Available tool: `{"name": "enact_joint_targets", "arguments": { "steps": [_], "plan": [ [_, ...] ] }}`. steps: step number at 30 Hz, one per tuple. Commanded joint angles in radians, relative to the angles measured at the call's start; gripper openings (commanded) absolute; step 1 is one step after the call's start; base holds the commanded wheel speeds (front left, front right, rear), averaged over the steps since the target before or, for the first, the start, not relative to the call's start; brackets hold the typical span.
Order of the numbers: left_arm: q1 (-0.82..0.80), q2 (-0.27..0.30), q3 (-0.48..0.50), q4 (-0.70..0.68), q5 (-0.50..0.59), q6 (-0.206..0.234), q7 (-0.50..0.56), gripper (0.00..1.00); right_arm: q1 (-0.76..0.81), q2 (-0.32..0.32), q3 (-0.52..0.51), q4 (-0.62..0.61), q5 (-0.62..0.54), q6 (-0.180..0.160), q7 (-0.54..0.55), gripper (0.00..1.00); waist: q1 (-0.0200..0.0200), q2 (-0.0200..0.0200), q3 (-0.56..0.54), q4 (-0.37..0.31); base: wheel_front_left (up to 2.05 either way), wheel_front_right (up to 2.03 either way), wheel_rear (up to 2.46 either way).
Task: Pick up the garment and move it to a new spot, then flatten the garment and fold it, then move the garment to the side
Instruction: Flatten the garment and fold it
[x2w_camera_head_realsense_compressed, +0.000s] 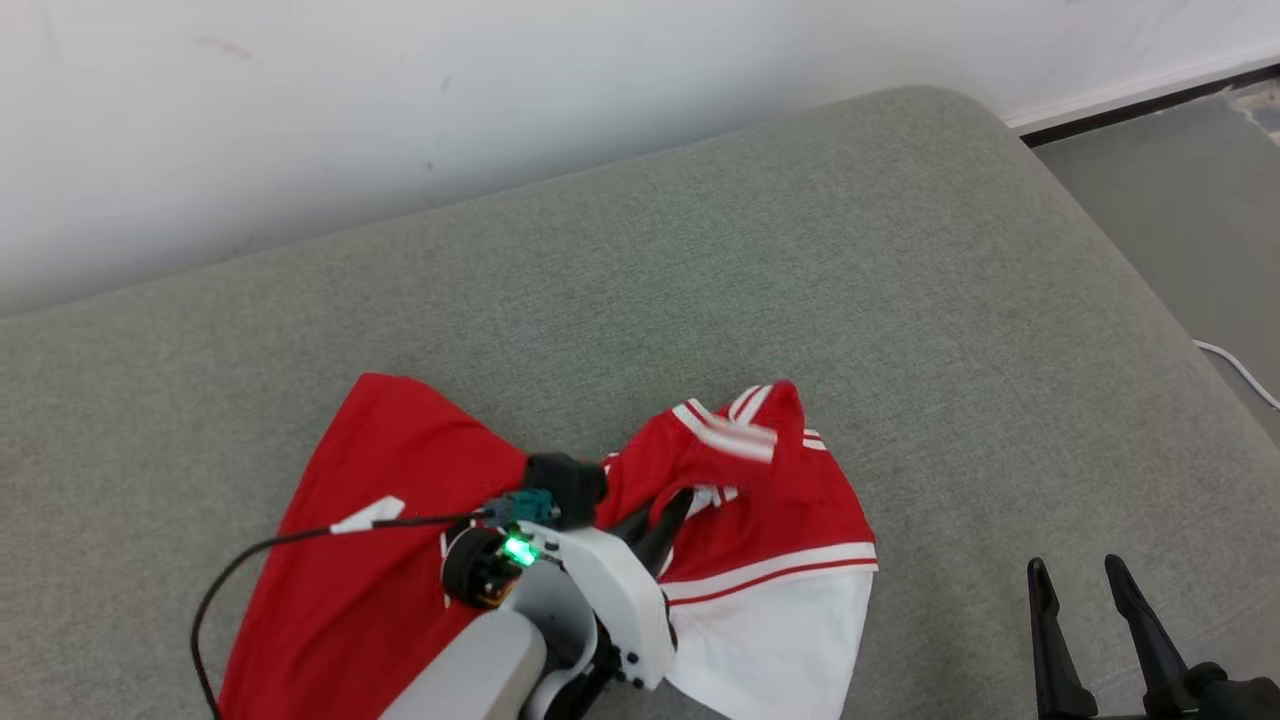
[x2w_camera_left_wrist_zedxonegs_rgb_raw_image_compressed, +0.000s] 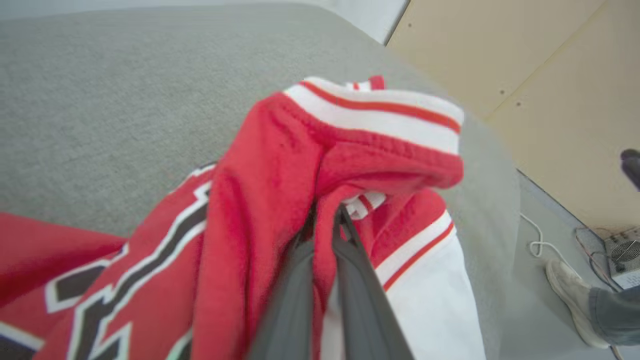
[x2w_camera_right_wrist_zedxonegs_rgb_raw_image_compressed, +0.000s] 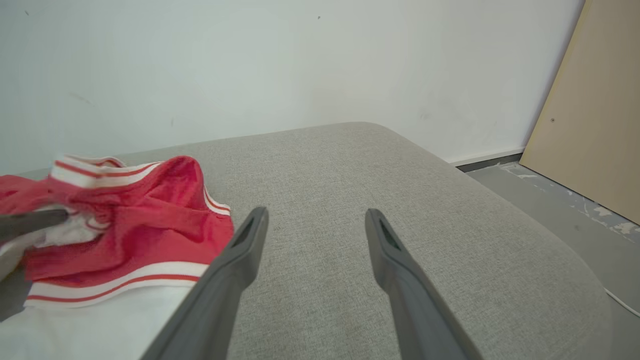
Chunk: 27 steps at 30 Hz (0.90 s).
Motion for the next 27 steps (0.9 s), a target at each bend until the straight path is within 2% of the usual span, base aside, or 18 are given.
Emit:
{"name": "enact_joint_targets", "arguments": {
  "steps": [1,5,9,11,22,27],
  "plan": [
    [-0.013,0.000,0.029,-0.037,-0.046,-0.009,0.014,0.00,0.003,0.001,-0.003,-0.001,0.000,-0.003,0.001,1.00,-0.0001,-0.0001,-0.005,0.007,0.00,0.00,0.00],
    [-0.031,0.009,0.119,-0.131,-0.159,-0.015,0.055,0.00,0.006,-0.004,-0.004,-0.002,-0.003,-0.003,0.001,1.00,-0.0001,-0.0001,-0.013,0.019,0.00,0.00,0.00],
    [-0.068,0.051,0.216,-0.189,-0.231,0.007,0.074,0.00,0.007,-0.013,-0.003,-0.003,-0.006,-0.003,0.001,1.00,-0.0001,-0.0001,-0.021,0.031,0.00,0.00,0.00],
    [-0.079,0.062,0.243,-0.196,-0.240,0.014,0.072,0.00,0.008,-0.015,-0.001,-0.003,-0.008,-0.003,0.001,1.00,-0.0001,-0.0001,-0.024,0.033,0.00,0.00,0.00],
    [-0.171,0.197,0.445,-0.185,-0.291,0.075,0.026,0.00,0.018,-0.038,0.019,0.005,-0.009,-0.003,0.001,1.00,-0.0001,-0.0001,-0.060,0.055,0.00,0.00,0.00],
    [-0.187,0.221,0.477,-0.208,-0.310,0.063,0.010,0.00,0.019,-0.049,0.021,0.007,-0.007,-0.003,0.001,1.00,-0.0001,-0.0001,-0.067,0.067,0.00,0.00,0.00]
  ]
}}
